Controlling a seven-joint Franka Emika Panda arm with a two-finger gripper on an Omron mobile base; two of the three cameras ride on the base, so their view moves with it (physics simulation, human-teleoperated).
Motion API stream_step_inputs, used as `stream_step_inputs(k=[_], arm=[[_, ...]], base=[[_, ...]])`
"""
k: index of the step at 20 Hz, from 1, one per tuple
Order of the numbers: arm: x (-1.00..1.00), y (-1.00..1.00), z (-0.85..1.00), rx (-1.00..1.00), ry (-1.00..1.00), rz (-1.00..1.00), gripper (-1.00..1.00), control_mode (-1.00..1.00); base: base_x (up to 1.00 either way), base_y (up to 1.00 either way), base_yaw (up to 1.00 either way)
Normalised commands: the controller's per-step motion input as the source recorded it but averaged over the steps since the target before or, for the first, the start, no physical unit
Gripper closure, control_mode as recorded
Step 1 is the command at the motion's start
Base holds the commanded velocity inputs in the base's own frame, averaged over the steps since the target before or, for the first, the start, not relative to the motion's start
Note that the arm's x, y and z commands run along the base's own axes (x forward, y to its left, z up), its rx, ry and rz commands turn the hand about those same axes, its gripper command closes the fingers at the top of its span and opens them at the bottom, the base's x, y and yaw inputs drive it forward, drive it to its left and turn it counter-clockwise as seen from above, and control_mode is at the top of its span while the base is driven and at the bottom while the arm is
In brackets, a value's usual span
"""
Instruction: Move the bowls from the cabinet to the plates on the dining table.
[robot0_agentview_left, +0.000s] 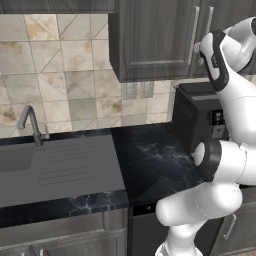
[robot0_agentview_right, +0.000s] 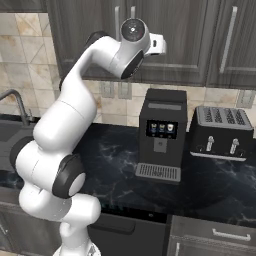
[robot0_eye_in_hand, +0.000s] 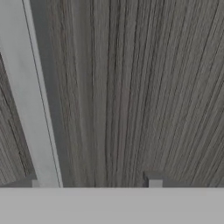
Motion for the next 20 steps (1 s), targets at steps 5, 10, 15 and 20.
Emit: stream_step_inputs(k=[5,10,15,20], arm=[[0.01,0.0,0.0,0.0,-0.05,0.0,1.0,-1.0],[-0.01,-0.2,0.0,-0.01,-0.09,0.0,1.0,-1.0],[-0.08,-0.46,0.0,-0.01,-0.12,0.03,1.0,-1.0],[-0.1,-0.61,0.02,0.0,-0.13,0.05,1.0,-1.0]], base=[[0.0,0.0,0.0],[0.0,0.0,0.0],[0.0,0.0,0.0],[0.0,0.0,0.0]])
